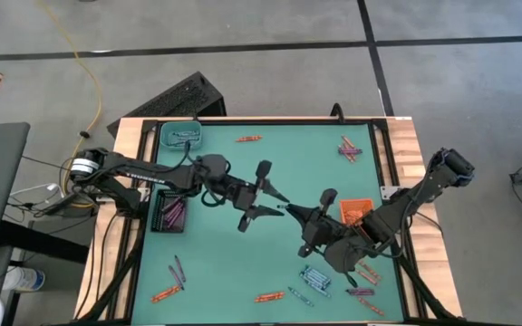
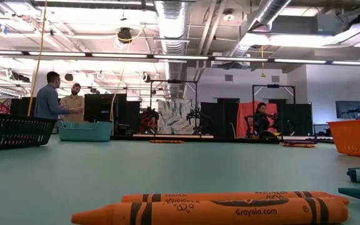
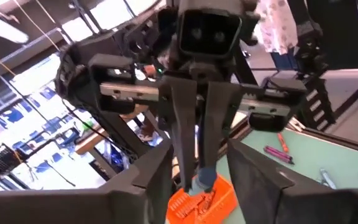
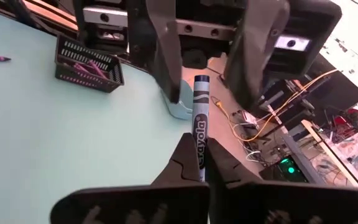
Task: Sort crayons
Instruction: Put the blue crayon into the green bin
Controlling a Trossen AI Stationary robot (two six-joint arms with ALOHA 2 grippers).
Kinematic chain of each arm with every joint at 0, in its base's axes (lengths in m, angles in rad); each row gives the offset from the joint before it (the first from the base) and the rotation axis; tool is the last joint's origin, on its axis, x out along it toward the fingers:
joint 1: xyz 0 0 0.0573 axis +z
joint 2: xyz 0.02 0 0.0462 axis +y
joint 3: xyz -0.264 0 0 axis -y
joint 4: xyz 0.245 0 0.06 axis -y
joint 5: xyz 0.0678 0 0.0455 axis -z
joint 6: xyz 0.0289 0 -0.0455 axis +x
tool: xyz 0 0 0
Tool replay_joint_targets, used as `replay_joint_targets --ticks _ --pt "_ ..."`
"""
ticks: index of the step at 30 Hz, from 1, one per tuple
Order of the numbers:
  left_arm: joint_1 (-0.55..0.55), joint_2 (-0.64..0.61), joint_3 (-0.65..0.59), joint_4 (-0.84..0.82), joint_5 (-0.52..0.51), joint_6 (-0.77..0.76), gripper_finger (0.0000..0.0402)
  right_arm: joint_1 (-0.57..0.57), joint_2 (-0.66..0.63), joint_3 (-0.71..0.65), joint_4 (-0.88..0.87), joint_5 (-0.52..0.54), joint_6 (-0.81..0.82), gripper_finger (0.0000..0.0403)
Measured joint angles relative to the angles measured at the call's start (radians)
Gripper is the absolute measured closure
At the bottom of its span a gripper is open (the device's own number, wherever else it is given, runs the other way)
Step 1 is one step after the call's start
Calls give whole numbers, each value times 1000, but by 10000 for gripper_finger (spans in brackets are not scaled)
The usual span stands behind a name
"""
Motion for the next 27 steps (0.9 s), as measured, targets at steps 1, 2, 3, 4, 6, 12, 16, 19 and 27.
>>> replay_joint_targets --ticks 1,2,3,4,6,12,16,19,27 --pt "0 0 0 -6 1 -1 271 0 0 0 5 -1 -3 403" --pt "0 0 0 -13 1 -1 280 0 0 0 14 -1 -10 403" --pt "0 0 0 -21 1 -1 288 0 0 0 23 -2 -18 403" --pt "0 0 0 -25 2 -1 296 0 0 0 33 -2 -26 403" --pt "0 0 0 -27 10 -2 307 0 0 0 43 -4 -35 403" --pt "-3 0 0 -21 35 -1 341 3 0 0 46 -3 -30 403" --pt "-6 0 0 -17 43 15 373 3 0 0 46 -5 -19 403" --pt "-12 0 0 -17 43 38 391 3 0 0 45 -7 -12 402" --pt "-3 0 0 -90 12 68 395 -10 1 0 -26 -10 87 351"
